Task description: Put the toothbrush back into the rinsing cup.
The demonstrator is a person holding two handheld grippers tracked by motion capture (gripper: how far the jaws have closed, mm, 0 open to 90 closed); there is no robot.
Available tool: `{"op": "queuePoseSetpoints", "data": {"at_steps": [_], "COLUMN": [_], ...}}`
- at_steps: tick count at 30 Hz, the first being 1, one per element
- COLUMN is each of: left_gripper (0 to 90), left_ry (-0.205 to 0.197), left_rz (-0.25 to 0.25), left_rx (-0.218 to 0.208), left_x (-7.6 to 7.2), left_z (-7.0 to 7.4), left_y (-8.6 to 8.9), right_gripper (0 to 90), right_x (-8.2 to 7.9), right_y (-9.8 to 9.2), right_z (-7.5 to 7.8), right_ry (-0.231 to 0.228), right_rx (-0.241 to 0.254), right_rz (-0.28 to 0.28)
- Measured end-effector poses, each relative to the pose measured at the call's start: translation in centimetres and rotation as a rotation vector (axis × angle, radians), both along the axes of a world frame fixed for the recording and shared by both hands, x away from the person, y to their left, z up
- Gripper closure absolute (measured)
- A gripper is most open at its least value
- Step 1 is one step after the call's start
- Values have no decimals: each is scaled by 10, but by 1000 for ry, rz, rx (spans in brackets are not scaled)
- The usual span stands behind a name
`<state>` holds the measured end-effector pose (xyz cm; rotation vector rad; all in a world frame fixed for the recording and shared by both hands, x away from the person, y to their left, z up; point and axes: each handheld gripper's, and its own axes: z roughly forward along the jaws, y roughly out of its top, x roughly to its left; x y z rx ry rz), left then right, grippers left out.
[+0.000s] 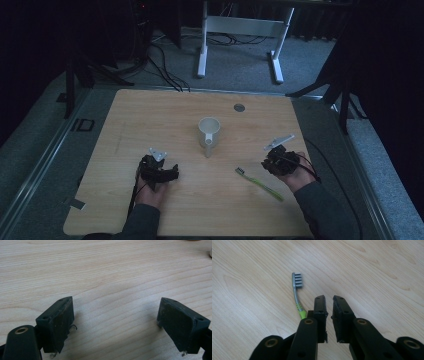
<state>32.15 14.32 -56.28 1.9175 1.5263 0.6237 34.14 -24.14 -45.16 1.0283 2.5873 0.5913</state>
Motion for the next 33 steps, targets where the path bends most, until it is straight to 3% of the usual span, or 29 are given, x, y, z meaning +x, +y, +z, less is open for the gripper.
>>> {"op": "queuePoseSetpoints", "data": {"at_steps": [13,33], "left_gripper": [146,146], "left_ry": [-1,-1], "left_rz": [0,0], "left_rx": [-1,-1], "left_x": [0,0], "left_z": [0,0], "left_y": [0,0], "right_gripper": [835,865], "right_x": [3,7], "right_y": [7,20], "right_z": [2,-2], "right_ry": [5,67], "right_rx": [-17,-65], "right_rz": [14,70]}}
